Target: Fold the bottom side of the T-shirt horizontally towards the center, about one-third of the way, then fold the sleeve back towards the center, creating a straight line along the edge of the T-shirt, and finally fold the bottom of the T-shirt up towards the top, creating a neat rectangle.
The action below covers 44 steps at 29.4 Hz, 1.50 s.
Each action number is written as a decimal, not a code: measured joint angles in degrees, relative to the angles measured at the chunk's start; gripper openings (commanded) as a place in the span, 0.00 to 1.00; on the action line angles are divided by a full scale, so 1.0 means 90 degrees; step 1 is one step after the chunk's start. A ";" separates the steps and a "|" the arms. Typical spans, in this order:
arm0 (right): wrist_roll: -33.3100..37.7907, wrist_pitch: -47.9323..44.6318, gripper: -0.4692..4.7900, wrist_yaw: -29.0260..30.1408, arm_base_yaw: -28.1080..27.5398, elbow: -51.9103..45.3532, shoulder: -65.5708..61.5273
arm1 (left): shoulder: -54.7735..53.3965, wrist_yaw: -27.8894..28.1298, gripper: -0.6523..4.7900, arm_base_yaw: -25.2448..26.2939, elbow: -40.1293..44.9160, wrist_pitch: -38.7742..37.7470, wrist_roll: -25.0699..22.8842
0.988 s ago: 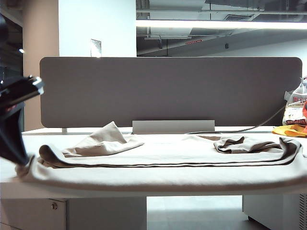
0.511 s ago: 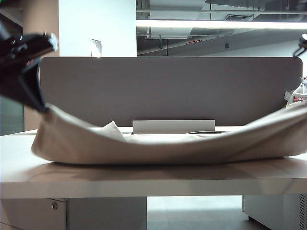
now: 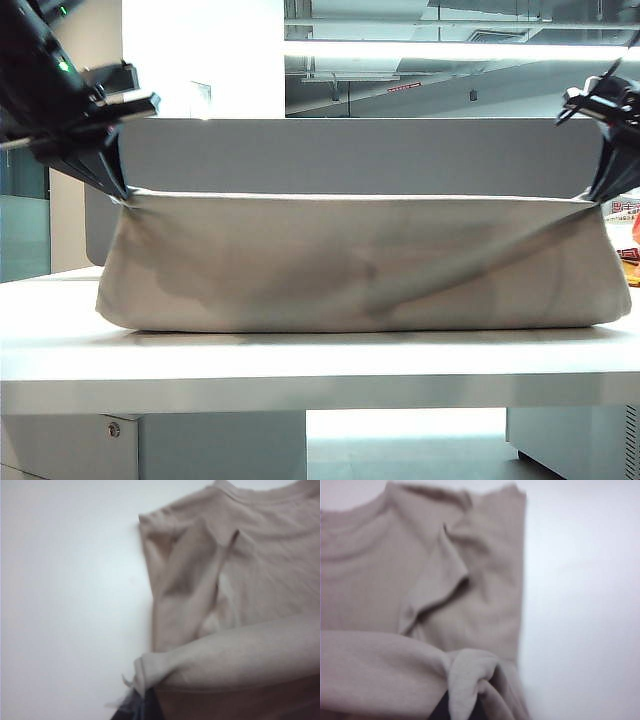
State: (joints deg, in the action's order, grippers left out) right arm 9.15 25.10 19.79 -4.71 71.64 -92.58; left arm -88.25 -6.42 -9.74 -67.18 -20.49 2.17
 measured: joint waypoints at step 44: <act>0.0000 -0.0559 0.08 0.0250 -0.0034 0.3089 -0.3089 | -0.3157 0.1100 0.26 0.0114 -0.3723 -0.0119 -0.0707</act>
State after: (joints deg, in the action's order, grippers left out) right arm 9.15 20.08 22.04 -5.02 99.44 -120.38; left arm -116.66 3.49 -8.71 -100.68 -21.56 -4.19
